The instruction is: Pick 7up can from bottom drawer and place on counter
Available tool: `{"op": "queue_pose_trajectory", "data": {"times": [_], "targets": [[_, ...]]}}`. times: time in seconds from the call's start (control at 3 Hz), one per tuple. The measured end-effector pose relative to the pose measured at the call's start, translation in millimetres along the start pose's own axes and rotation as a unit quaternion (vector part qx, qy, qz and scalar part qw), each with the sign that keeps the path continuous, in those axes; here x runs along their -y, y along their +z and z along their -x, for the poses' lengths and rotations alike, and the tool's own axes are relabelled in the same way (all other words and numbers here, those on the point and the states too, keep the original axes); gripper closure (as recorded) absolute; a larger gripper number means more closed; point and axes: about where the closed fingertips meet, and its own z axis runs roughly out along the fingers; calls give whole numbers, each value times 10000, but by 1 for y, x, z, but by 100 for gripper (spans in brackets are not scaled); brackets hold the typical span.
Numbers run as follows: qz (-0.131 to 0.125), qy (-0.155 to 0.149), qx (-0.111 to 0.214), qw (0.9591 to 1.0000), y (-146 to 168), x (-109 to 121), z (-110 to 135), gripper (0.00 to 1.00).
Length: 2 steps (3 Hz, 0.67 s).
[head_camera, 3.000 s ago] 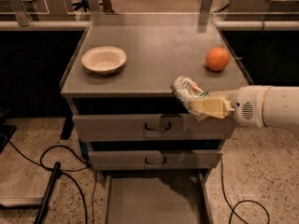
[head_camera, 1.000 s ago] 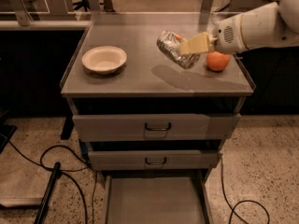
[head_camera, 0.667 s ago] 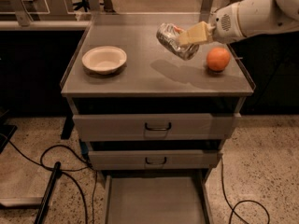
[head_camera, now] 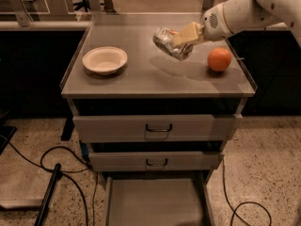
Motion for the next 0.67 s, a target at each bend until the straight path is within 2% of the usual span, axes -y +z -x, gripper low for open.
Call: {"op": "queue_pose_trajectory", "data": {"times": [0.67], "targets": [[232, 151, -246, 9993, 33, 10, -1, 100]]}}
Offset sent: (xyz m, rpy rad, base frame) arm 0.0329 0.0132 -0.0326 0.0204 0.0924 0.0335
